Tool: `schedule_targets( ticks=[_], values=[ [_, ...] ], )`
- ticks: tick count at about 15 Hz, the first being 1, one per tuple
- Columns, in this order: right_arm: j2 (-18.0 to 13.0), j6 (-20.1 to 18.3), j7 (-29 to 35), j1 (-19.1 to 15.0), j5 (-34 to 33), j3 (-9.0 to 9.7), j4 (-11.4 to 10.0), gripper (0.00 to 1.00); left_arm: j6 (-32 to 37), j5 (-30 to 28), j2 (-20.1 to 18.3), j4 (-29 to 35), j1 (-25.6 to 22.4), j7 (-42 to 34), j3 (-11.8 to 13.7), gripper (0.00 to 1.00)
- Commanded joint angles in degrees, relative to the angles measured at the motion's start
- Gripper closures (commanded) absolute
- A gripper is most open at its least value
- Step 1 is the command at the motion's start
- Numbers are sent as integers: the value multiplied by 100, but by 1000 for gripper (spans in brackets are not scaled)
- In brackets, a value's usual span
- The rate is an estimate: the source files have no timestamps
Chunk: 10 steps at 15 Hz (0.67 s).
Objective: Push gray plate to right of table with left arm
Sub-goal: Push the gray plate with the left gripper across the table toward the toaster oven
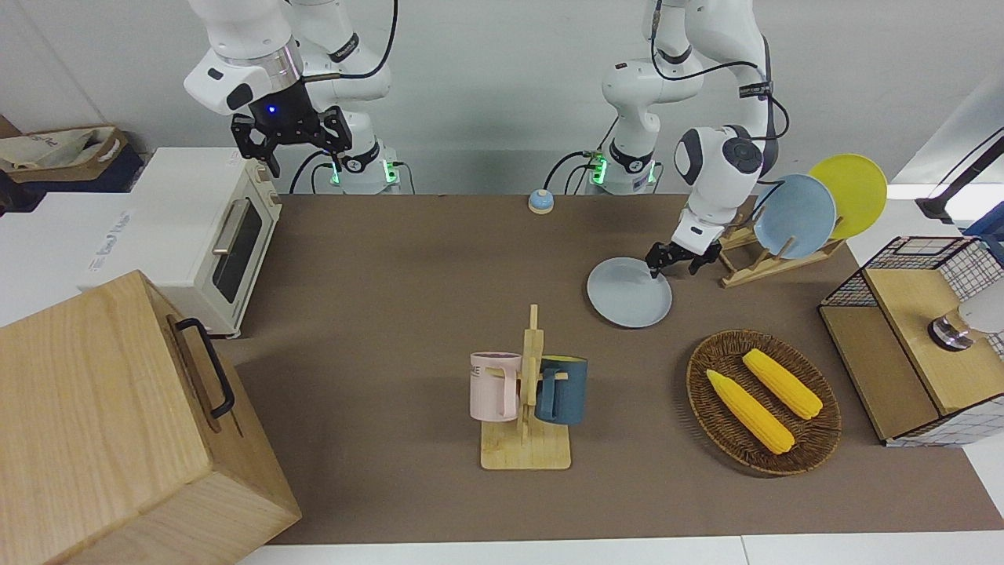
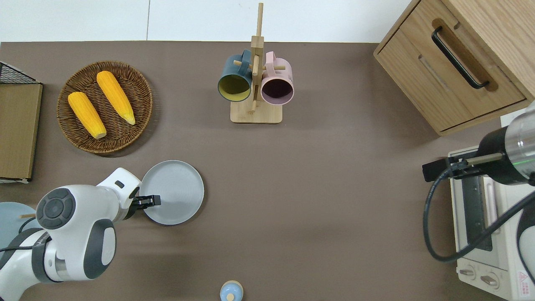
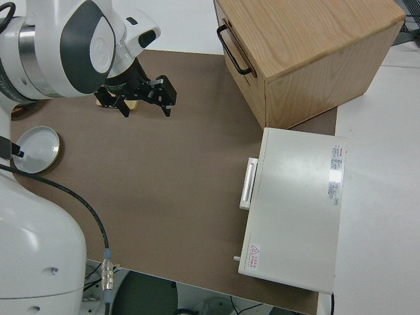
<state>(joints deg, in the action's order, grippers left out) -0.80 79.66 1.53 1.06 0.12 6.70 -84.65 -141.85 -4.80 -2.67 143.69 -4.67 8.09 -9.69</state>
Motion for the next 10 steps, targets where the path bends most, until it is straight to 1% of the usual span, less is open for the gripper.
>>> schedule_targets(
  ticks=[1, 2, 3, 9, 10],
  values=[
    [-17, -82, 14, -115, 59, 77, 45, 17, -194, -65, -23, 115, 106, 105, 46, 804],
    [-17, -82, 14, -115, 59, 86, 45, 17, -194, -65, -23, 115, 106, 114, 46, 930],
    [-17, -82, 5, -115, 59, 86, 45, 17, -194, -65, -23, 115, 106, 114, 55, 999],
    [-17, -82, 5, -115, 59, 86, 45, 17, -230, -65, 30, 115, 124, 131, 46, 1000],
    [-17, -82, 14, -115, 59, 86, 45, 17, -230, -65, 30, 115, 185, 175, 46, 1000]
  ],
)
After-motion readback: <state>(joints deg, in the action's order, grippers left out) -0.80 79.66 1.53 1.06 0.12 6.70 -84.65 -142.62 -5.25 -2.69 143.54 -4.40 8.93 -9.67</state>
